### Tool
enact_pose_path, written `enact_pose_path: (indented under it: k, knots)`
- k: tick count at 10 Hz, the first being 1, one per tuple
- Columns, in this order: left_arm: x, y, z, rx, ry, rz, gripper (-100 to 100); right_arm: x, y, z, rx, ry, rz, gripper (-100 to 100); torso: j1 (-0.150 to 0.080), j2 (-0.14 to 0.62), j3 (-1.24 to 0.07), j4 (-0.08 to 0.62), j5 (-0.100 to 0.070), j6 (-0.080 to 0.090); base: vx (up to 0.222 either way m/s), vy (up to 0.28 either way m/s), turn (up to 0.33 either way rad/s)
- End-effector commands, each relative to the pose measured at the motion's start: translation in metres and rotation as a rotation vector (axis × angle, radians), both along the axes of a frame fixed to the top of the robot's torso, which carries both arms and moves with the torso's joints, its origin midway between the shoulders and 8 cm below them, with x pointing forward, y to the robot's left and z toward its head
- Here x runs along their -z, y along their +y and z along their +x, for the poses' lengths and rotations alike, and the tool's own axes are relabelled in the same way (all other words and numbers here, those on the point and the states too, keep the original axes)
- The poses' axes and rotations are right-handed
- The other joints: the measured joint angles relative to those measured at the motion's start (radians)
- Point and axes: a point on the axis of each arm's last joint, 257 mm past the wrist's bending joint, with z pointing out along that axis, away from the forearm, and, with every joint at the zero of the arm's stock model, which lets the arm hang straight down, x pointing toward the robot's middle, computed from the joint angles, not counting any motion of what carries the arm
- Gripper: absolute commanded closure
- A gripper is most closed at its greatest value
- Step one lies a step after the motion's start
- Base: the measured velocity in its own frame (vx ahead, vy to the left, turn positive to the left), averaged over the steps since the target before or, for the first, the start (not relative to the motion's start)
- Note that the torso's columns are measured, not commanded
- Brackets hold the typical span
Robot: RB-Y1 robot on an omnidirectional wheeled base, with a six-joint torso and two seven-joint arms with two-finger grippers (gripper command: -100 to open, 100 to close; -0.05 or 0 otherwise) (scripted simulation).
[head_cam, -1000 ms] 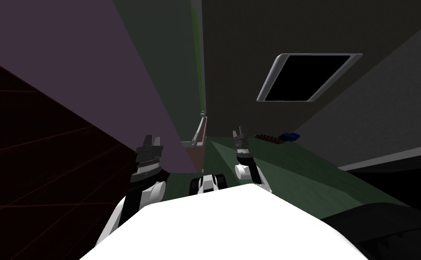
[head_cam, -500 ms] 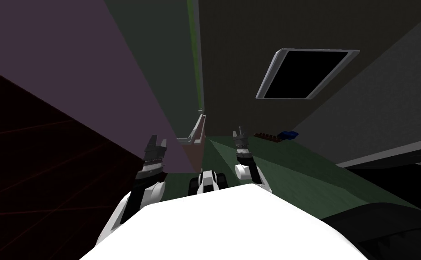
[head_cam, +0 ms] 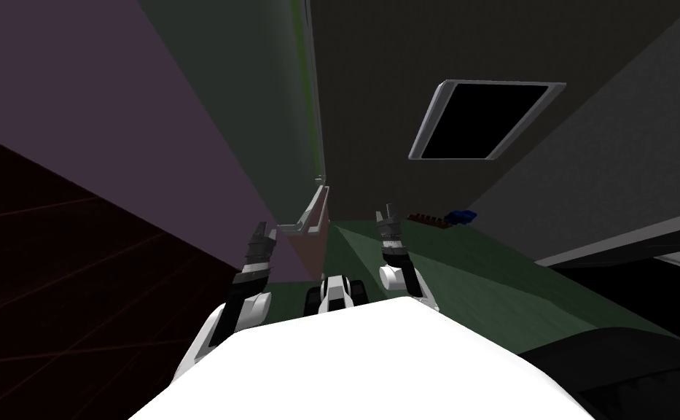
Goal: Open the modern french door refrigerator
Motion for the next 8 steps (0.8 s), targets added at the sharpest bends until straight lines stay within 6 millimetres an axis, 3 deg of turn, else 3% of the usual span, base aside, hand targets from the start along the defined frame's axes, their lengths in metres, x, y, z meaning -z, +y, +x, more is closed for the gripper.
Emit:
enact_pose_path:
  k: [1, 5, 8]
  knots:
    - [0.027, -0.001, 0.010, -0.005, 0.063, -0.016, -100, 0.000, 0.000, 0.000, 0.000, 0.000, 0.000, 0, -0.002, -0.003, -0.001, -0.002, 0.001, 0.002, 0.005, -0.024, -0.029]
    - [0.058, -0.003, 0.021, -0.008, 0.137, -0.030, -100, 0.000, 0.000, 0.000, 0.000, 0.000, 0.000, 0, -0.008, -0.011, -0.006, -0.005, 0.000, 0.006, 0.000, -0.036, -0.031]
    - [0.076, -0.004, 0.026, -0.007, 0.181, -0.030, -100, 0.000, 0.000, 0.000, 0.000, 0.000, 0.000, 0, 0.004, -0.021, -0.012, -0.010, 0.004, 0.006, -0.004, -0.042, -0.031]
